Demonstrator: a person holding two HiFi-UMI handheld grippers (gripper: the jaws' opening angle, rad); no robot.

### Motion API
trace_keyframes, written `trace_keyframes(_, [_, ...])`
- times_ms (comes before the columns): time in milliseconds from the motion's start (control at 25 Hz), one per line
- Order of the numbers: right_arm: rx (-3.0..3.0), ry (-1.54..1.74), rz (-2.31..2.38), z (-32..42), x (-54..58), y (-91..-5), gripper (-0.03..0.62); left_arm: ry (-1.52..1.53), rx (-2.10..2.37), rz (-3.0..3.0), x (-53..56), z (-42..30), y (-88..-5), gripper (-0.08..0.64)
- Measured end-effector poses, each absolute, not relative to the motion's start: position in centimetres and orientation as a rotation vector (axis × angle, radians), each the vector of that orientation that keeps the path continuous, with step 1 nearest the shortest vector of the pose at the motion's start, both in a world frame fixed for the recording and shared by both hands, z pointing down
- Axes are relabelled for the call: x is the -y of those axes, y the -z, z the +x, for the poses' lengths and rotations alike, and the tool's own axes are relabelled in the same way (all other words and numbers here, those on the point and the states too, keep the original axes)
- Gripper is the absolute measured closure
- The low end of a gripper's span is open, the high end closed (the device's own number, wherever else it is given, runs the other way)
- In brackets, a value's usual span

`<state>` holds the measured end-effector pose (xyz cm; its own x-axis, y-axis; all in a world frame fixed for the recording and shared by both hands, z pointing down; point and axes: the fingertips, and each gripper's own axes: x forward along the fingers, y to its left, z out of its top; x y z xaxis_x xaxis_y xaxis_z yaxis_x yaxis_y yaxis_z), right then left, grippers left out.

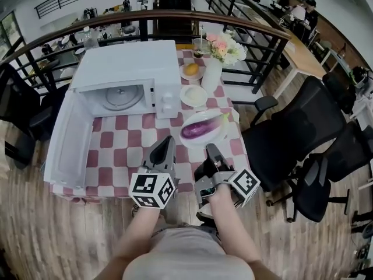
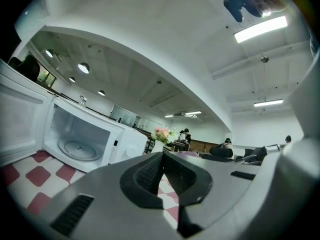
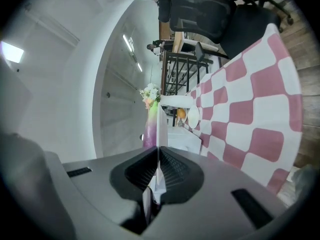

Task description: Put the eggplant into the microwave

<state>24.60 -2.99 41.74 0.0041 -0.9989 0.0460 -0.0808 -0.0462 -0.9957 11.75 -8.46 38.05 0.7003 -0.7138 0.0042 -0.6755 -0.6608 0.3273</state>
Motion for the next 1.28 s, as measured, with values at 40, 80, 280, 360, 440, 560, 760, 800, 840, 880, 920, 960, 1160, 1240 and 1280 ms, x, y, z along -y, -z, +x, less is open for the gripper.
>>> trace_keyframes(40, [-1.251, 1.212, -1.298, 24.1, 3.5, -41.9, 0.560, 0.181, 1.111, 2.599, 9.0, 11.1, -38.1, 0.557])
trace_keyframes(80, [-1.257, 1.223, -1.292, 23.5, 4.0, -42.0, 0.560, 0.183, 1.127, 2.593, 9.4, 10.5, -38.1, 0.557])
trace_keyframes(280, [-1.289, 1.270, -1.262, 20.6, 6.6, -42.3, 0.558, 0.193, 1.201, 2.557, 11.6, 7.3, -38.3, 0.557])
trace_keyframes(360, [-1.309, 1.287, -1.252, 19.4, 7.5, -42.3, 0.558, 0.197, 1.227, 2.543, 12.3, 6.1, -38.2, 0.557])
trace_keyframes(440, [-1.324, 1.300, -1.239, 18.3, 8.3, -42.3, 0.558, 0.200, 1.247, 2.533, 13.0, 5.0, -38.2, 0.557])
trace_keyframes(560, [-1.337, 1.323, -1.230, 16.7, 9.5, -42.6, 0.558, 0.202, 1.276, 2.522, 14.0, 3.5, -38.2, 0.557])
trace_keyframes(760, [-1.359, 1.350, -1.201, 14.3, 11.3, -42.8, 0.558, 0.198, 1.319, 2.496, 15.5, 1.0, -38.6, 0.557])
trace_keyframes(800, [-1.360, 1.356, -1.198, 13.9, 11.6, -42.9, 0.558, 0.197, 1.327, 2.490, 15.8, 0.5, -38.8, 0.557])
trace_keyframes(840, [-1.363, 1.362, -1.195, 13.4, 11.8, -43.0, 0.558, 0.195, 1.334, 2.485, 16.1, 0.1, -38.9, 0.557])
trace_keyframes(880, [-1.367, 1.368, -1.192, 13.0, 12.1, -43.1, 0.558, 0.193, 1.341, 2.480, 16.3, -0.4, -39.0, 0.557])
trace_keyframes(920, [-1.370, 1.373, -1.189, 12.5, 12.4, -43.2, 0.558, 0.192, 1.348, 2.476, 16.6, -0.9, -39.1, 0.557])
trace_keyframes(960, [-1.375, 1.379, -1.187, 12.0, 12.7, -43.3, 0.558, 0.191, 1.354, 2.472, 16.9, -1.4, -39.1, 0.557])
trace_keyframes(1160, [-1.409, 1.401, -1.168, 9.3, 14.6, -43.7, 0.558, 0.196, 1.380, 2.461, 18.7, -3.8, -39.2, 0.557])
trace_keyframes(1240, [-1.425, 1.411, -1.164, 8.1, 15.4, -44.0, 0.558, 0.198, 1.390, 2.456, 19.4, -4.8, -39.3, 0.557])
trace_keyframes(1280, [-1.435, 1.414, -1.160, 7.5, 15.7, -44.2, 0.558, 0.198, 1.394, 2.454, 19.8, -5.3, -39.4, 0.557])
